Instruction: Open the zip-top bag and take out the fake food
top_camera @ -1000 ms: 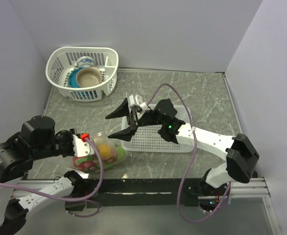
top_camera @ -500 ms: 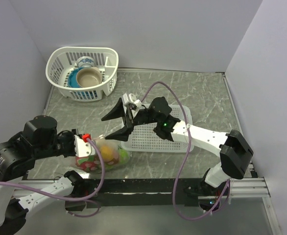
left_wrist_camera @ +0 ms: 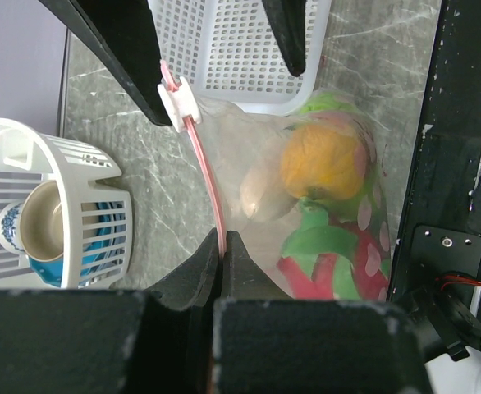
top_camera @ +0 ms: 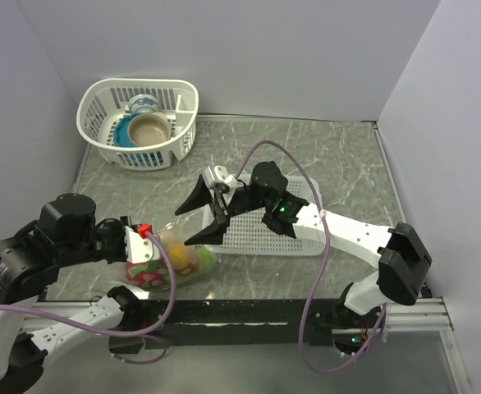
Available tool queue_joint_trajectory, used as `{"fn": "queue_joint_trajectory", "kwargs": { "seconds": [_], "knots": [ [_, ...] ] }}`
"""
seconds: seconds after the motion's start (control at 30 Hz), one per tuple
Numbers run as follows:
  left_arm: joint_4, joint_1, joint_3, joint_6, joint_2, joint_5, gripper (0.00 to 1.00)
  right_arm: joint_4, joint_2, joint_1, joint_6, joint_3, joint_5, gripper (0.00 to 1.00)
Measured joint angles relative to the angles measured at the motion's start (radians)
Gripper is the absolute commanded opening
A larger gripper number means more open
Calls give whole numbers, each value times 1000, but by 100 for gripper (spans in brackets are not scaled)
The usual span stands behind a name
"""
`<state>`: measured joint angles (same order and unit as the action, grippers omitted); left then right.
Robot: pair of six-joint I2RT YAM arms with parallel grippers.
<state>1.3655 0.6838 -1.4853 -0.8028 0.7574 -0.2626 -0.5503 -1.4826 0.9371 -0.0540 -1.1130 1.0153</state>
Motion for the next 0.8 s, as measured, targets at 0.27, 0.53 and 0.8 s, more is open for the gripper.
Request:
{"fn": "queue_joint_trajectory", "kwargs": {
  "seconds": [0.27,0.53,0.8],
  "knots": [
    [-13,0,0,2,8,0,1,-156,-13,1,-119,0,-2,75],
    [-21,0,0,3,13,1,1,-256,-71,23,-197,0,-7,39],
    [-23,0,0,5,13,1,1,-288,-80,29,-231,0,-29,33]
  ]
}}
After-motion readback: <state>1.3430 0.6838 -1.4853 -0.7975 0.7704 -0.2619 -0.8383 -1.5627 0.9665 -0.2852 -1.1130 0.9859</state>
